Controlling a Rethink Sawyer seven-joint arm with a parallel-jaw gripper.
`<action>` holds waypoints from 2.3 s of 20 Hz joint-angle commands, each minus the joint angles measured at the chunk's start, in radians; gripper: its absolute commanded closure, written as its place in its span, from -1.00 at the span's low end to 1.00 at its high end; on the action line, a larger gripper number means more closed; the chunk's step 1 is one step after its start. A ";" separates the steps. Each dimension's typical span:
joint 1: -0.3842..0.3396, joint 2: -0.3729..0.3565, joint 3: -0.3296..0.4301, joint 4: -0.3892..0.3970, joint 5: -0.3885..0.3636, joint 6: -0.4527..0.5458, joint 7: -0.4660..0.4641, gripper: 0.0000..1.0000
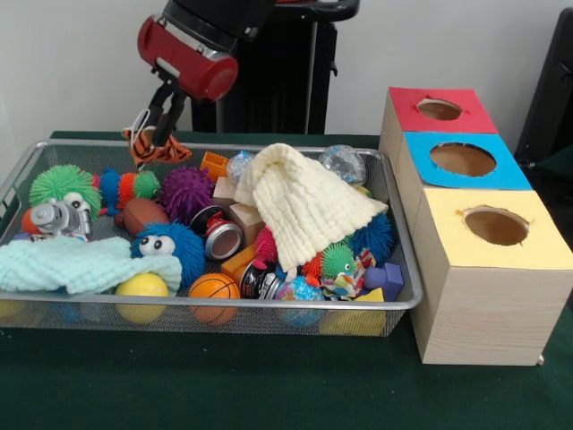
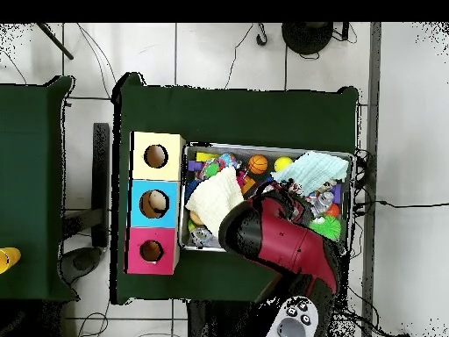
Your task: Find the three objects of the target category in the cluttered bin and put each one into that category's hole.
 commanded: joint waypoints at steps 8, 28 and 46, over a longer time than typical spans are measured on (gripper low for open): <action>-0.002 -0.091 0.221 0.093 0.047 0.181 0.120 1.00; 0.184 -0.062 0.153 0.099 0.277 0.319 0.316 1.00; 0.369 -0.012 0.032 0.036 0.370 0.501 0.460 1.00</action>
